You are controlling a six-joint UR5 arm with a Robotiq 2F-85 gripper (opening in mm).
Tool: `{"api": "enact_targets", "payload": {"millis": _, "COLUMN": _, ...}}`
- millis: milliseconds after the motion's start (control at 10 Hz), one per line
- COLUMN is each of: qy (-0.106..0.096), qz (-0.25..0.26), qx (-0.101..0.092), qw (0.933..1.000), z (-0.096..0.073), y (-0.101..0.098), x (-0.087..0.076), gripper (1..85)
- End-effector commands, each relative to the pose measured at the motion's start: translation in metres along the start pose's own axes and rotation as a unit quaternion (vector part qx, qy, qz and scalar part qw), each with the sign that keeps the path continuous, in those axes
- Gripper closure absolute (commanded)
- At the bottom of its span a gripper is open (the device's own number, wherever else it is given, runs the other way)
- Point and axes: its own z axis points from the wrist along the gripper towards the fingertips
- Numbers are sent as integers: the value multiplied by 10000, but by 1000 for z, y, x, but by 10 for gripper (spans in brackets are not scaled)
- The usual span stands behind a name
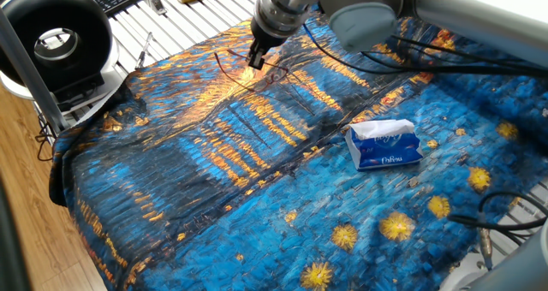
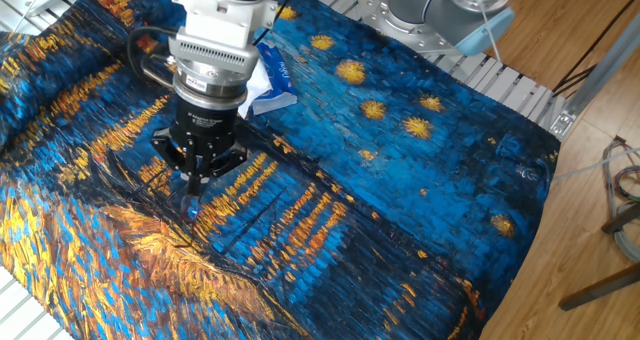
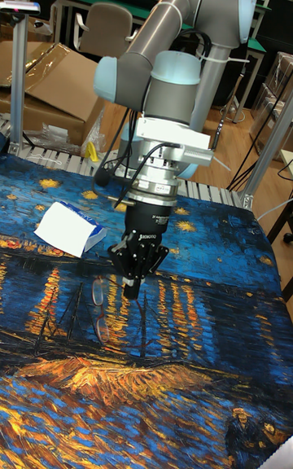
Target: Unfold the leg of the glasses (with one hand)
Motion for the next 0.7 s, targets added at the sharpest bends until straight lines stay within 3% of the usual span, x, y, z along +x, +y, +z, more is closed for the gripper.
{"api": "enact_targets", "payload": {"millis": 0, "qy": -104, "qz": 45, "qx": -20, "qw": 9999, "z": 3, "y": -1, "x": 3, "gripper": 843}}
{"api": "enact_targets", "payload": {"millis": 600, "qy": -118, "qz": -25, "qx": -25, "qw": 9999, "z": 7, "y": -4, "x": 12, "gripper": 813}}
